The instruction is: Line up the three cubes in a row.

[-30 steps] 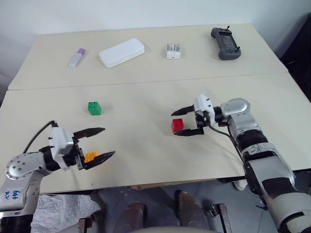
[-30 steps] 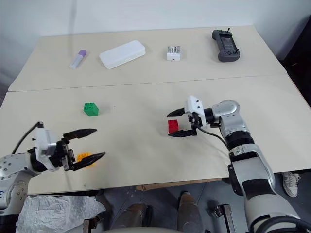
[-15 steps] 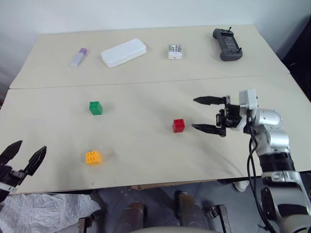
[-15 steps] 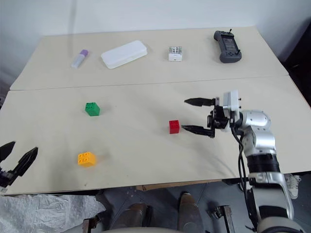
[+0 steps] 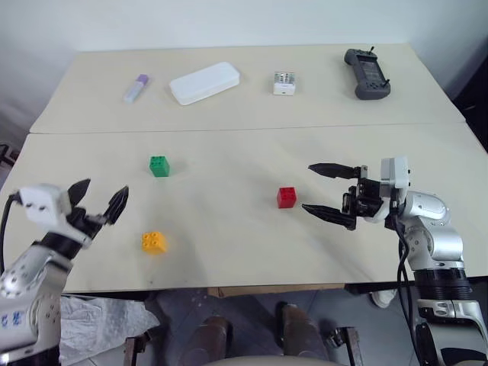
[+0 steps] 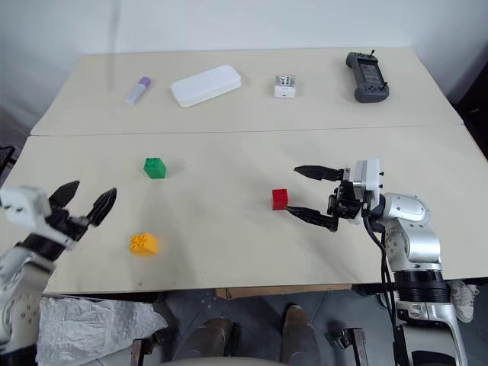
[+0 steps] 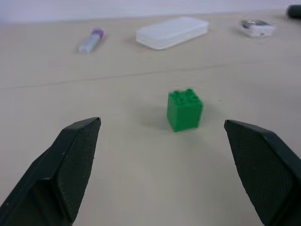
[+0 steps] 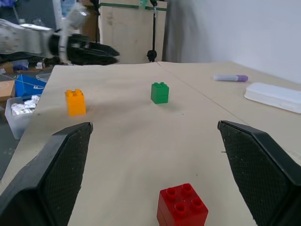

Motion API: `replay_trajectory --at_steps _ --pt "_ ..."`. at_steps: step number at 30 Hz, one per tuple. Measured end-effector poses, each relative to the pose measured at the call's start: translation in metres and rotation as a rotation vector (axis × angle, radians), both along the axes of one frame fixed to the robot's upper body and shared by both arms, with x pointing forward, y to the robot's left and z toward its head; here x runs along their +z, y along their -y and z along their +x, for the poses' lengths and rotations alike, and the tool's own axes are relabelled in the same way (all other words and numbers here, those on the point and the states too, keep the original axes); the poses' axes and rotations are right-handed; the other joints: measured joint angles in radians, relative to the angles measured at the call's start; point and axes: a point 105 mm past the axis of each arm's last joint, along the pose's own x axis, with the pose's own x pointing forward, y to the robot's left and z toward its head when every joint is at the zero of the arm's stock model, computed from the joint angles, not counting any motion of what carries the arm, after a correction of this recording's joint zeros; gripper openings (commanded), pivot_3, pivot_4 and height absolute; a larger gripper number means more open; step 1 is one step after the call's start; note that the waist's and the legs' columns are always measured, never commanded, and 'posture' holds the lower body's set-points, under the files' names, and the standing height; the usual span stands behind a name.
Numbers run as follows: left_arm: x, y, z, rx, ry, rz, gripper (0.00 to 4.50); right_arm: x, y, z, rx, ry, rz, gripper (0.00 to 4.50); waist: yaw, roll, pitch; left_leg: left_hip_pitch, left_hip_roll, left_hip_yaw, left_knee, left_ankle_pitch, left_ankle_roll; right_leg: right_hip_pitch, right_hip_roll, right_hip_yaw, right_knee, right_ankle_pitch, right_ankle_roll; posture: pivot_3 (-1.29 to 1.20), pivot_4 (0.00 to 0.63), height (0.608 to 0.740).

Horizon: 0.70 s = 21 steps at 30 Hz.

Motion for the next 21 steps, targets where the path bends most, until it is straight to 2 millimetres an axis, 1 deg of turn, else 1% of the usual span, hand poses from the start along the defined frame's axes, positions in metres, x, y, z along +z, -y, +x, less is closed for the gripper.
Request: replay_trajectory --at_steps 2,4,6,8,12,16,19,21 --pt "0.006 0.013 0.018 -0.002 -0.030 0.000 4.50 0.004 -0.003 0.001 -0.001 -0.001 0.028 4.46 -0.004 0.000 0.000 0.000 0.000 0.000 0.000 0.000 0.000 0.000 0.001 0.000 0.000 0.000 0.000 0.00 0.150 0.740" --pt "0.011 0.021 0.038 0.020 -0.056 -0.034 4.50 0.005 -0.004 0.003 -0.003 -0.002 0.032 4.46 -0.002 0.000 0.000 0.000 0.000 0.000 0.000 0.000 -0.001 -0.001 0.001 -0.001 0.000 0.000 0.000 0.00 0.150 0.740" --pt "0.012 0.029 0.052 0.028 -0.088 -0.035 4.50 0.006 -0.005 0.003 -0.003 0.001 0.033 4.46 -0.002 0.000 0.000 0.000 0.000 0.000 0.000 0.000 -0.001 -0.001 0.001 -0.001 -0.001 0.000 0.000 0.00 0.150 0.740" --pt "0.007 0.035 0.061 0.038 -0.130 -0.016 4.50 0.006 -0.006 0.003 -0.006 -0.001 0.034 4.46 -0.006 0.000 0.000 0.000 0.000 0.000 0.000 0.000 -0.001 -0.001 0.001 -0.001 -0.001 0.000 0.000 0.00 0.150 0.740" --pt "-0.003 0.032 0.076 0.110 -0.193 -0.024 4.50 0.007 -0.007 0.000 -0.001 0.009 0.031 4.46 -0.014 0.000 0.000 -0.001 0.001 -0.001 0.000 0.000 -0.001 -0.001 0.001 -0.001 -0.001 0.000 0.000 0.00 0.150 0.740" --pt "-0.015 0.039 0.082 0.114 -0.260 -0.021 4.50 0.005 -0.008 -0.002 -0.001 0.008 0.028 4.46 -0.016 0.000 0.000 -0.001 0.000 0.000 0.000 0.000 -0.001 -0.001 0.001 -0.001 -0.001 0.000 0.000 0.00 0.150 0.740" --pt "-0.018 0.042 0.082 0.104 -0.280 -0.018 3.88 0.005 -0.008 -0.003 -0.007 0.011 0.028 4.50 -0.021 0.000 0.000 -0.001 0.001 0.000 0.000 0.000 -0.001 -0.001 0.001 -0.001 -0.001 0.000 0.000 0.00 0.150 0.740" --pt "-0.021 0.042 0.082 0.091 -0.293 -0.021 3.25 0.004 -0.008 -0.003 -0.012 0.010 0.028 4.50 -0.021 0.000 0.000 -0.001 0.001 0.000 0.000 0.000 -0.001 -0.001 0.001 -0.001 -0.001 0.000 0.000 0.00 0.150 0.740"
